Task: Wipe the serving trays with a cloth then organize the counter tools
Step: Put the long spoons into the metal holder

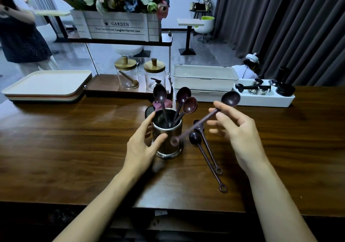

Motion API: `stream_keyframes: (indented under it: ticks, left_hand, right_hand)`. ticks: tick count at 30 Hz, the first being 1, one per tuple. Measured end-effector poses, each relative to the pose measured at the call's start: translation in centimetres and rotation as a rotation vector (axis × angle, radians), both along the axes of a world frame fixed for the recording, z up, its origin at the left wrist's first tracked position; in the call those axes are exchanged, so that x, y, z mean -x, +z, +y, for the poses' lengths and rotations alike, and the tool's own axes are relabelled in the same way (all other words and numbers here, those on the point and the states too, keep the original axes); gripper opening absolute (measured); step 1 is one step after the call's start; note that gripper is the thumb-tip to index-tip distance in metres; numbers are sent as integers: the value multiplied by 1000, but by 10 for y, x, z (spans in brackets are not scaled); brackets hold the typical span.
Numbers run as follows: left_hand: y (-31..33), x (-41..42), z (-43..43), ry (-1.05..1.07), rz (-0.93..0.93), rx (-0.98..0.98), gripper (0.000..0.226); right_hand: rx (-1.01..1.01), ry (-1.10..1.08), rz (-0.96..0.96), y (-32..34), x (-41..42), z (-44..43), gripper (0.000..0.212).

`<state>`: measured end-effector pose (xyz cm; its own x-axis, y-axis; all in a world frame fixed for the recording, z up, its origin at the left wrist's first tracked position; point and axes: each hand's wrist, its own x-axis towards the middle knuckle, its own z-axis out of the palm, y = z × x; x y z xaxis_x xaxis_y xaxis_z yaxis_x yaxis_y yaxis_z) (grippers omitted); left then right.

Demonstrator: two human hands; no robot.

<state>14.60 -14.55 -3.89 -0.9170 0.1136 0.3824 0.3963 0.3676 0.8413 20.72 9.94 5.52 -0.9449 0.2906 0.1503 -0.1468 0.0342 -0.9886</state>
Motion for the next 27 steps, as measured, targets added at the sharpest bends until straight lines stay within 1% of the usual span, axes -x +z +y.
stream_keyframes:
  ticks: [2,4,7,10,13,15,23,25,27]
  left_hand:
    - [-2,-4,5,47,-2,15,75]
    - [-4,-8,12,89,-12,9,78]
    - [-6,-17,22,121,-3,6,78]
    - [-7,-23,26,106,32,13,77]
    - [-8,-24,26,95,42,16,78]
    - [-9,-22,26,99,44,20,78]
    - [-6,-20,30,130,34,94,77]
    - [-5,-19,31,141,42,91,76]
    - [-5,-19,34,155,57,95,75]
  right_hand:
    - [27,-25,33,7,-1,-6,38]
    - [-12,-57,55,10,0,-10,42]
    - [-152,-92,67,10,3,-15,44]
    - [-310,-127,63,5,3,-18,42]
    - [-411,-134,46,4,5,-18,44]
    - [-444,-132,56,5,6,-21,42]
    - [-421,-212,97,13,2,-20,36]
    - [-458,-199,80,11,4,-18,34]
    - [-547,-161,38,9,7,-18,34]
